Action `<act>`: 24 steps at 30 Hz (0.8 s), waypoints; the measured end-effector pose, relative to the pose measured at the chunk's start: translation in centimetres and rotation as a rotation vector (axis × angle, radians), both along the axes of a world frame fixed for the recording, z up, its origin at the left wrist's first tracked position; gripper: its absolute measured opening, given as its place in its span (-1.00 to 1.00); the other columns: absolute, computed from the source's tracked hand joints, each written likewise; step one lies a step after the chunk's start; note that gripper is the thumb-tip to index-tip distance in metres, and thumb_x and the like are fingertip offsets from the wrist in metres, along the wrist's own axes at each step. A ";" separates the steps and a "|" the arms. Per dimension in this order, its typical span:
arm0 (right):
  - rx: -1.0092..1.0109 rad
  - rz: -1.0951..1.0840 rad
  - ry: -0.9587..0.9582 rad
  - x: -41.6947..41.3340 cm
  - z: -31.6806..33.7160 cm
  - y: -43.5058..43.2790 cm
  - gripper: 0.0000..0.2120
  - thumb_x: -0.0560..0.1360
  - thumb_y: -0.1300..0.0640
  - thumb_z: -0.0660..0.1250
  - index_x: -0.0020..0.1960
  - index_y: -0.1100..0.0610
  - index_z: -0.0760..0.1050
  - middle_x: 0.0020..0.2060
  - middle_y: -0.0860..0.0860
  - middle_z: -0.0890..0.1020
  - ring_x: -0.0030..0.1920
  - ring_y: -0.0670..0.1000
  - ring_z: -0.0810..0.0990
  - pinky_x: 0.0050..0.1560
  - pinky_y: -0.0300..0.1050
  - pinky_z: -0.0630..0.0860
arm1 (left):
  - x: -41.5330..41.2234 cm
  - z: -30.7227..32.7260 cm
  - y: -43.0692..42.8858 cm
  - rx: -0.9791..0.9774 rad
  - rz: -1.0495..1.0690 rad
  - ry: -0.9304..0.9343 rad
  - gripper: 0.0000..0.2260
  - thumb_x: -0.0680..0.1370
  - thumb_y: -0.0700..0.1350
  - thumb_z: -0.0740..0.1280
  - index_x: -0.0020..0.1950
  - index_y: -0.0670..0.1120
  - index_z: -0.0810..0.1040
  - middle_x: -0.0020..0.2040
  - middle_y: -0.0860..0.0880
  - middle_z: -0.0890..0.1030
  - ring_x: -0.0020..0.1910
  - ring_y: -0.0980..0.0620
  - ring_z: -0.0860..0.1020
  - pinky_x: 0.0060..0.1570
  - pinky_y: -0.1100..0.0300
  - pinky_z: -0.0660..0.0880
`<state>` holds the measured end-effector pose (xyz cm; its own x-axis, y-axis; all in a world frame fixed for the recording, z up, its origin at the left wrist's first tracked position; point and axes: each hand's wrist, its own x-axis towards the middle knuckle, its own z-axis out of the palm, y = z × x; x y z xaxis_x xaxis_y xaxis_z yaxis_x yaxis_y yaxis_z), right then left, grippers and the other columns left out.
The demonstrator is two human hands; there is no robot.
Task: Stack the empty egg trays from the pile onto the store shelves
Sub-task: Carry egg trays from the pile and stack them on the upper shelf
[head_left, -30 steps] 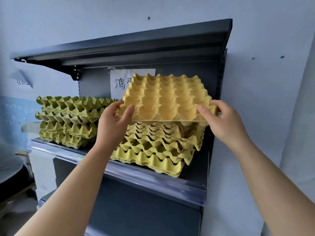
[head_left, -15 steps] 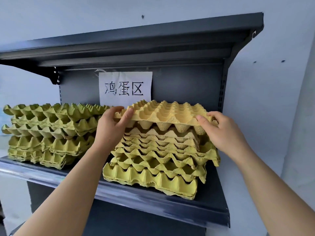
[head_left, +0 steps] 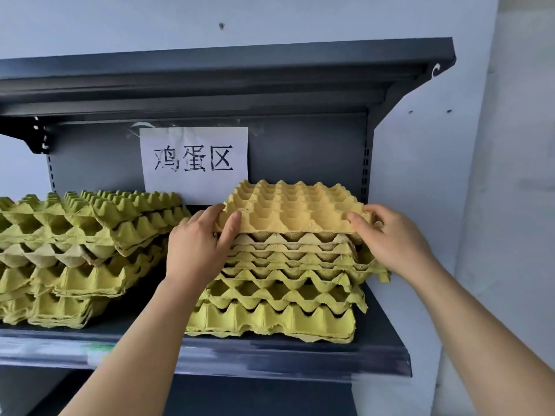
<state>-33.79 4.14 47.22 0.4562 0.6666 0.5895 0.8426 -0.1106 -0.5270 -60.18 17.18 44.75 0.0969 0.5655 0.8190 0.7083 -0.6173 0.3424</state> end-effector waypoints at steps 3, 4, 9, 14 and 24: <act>0.031 -0.026 -0.046 -0.6 0.1 -0.9 -0.43 0.49 -0.32 0.16 0.35 0.00 0.42 0.22 -0.01 0.56 0.17 0.07 0.53 0.03 -0.03 0.46 | -0.2 -0.1 -0.2 0.014 0.006 0.019 -0.43 0.60 0.28 0.07 0.28 -0.12 0.56 0.11 -0.13 0.62 0.15 -0.24 0.48 0.20 -0.04 0.35; 0.045 -0.035 -0.061 -0.9 0.1 -1.3 -0.45 0.50 -0.30 0.18 0.34 0.01 0.43 0.22 -0.01 0.57 0.17 0.07 0.53 0.02 -0.05 0.45 | -0.2 -0.1 -0.4 0.012 -0.006 0.010 -0.45 0.60 0.24 0.09 0.29 -0.14 0.56 0.14 -0.16 0.60 0.17 -0.25 0.48 0.22 -0.05 0.34; 0.112 -0.061 -0.163 -1.9 -0.7 -4.6 -0.60 0.51 -0.15 0.29 0.25 0.06 0.51 0.12 0.05 0.62 0.09 0.10 0.55 -0.03 -0.06 0.45 | 0.7 -1.1 -3.4 0.218 -0.017 -0.003 -0.64 0.57 0.04 0.25 0.20 -0.18 0.61 0.18 -0.16 0.60 0.14 -0.27 0.50 0.12 -0.13 0.40; 0.071 -0.106 -0.159 -1.5 -3.3 -8.9 -0.59 0.51 -0.10 0.32 0.29 0.04 0.50 0.24 -0.01 0.57 0.13 0.08 0.55 0.07 -0.12 0.39 | 3.7 -3.5 -8.3 0.325 -0.189 -0.013 -0.71 0.55 0.00 0.29 0.13 -0.15 0.65 0.07 -0.10 0.64 0.01 -0.19 0.55 0.05 -0.08 0.46; -0.139 -0.263 -0.116 4.9 -12.2 -19.4 -0.61 0.50 -0.05 0.34 0.28 0.07 0.53 0.24 0.00 0.57 0.25 0.04 0.50 0.20 -0.08 0.40 | 14.5 -11.7 -18.3 0.067 -0.548 0.137 -0.67 0.53 0.02 0.25 0.11 -0.16 0.65 0.05 -0.08 0.66 0.01 -0.17 0.59 0.00 -0.07 0.50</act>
